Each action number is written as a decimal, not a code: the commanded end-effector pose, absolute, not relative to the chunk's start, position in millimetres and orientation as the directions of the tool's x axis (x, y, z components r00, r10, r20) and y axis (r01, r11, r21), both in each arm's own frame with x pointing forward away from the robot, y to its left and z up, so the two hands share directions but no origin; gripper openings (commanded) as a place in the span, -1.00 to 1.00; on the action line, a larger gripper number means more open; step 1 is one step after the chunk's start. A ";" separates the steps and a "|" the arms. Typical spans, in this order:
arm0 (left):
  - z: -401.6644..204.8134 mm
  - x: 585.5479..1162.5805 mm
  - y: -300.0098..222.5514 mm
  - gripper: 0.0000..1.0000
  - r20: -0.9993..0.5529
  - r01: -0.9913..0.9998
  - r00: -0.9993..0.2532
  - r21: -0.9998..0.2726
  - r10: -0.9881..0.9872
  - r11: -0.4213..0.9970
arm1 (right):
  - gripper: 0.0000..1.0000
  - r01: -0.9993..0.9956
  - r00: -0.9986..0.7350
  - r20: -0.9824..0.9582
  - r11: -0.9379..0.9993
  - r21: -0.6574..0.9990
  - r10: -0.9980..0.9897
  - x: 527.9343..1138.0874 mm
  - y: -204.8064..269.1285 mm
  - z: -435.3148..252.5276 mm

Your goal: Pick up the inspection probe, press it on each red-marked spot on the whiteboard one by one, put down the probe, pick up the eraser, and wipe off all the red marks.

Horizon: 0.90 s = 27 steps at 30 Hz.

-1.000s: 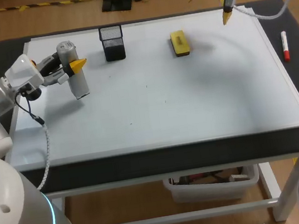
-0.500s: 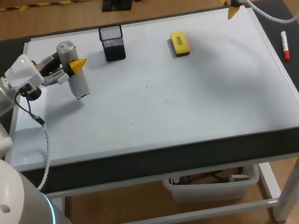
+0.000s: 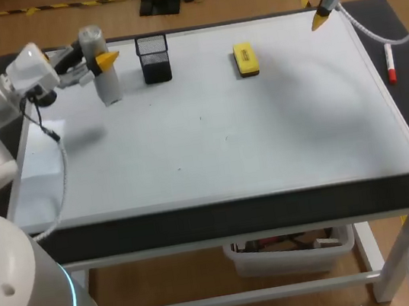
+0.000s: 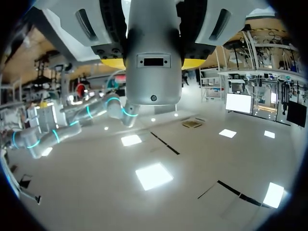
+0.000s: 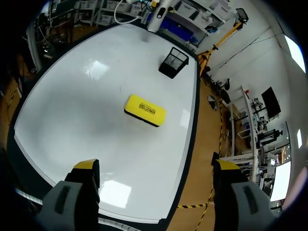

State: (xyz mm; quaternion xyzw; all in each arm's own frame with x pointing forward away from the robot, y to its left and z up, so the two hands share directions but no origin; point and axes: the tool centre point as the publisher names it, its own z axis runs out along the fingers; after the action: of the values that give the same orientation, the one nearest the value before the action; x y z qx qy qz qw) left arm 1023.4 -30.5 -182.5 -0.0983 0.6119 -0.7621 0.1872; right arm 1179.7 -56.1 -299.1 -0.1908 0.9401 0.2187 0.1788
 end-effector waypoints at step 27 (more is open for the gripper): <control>-158.5 1160.4 -108.0 -1.00 -0.129 0.145 -0.988 -0.957 -0.080 -0.253 | 1.00 -0.438 -0.864 -0.415 0.832 0.341 -0.285 1180.2 -57.2 -297.8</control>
State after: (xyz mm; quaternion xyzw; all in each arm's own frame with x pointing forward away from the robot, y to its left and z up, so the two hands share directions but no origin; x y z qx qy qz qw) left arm 1147.1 -105.3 -155.9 -0.0453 0.6021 -0.7867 0.1281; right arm 1179.5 -56.8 -298.6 -0.1910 0.9402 0.2185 0.1784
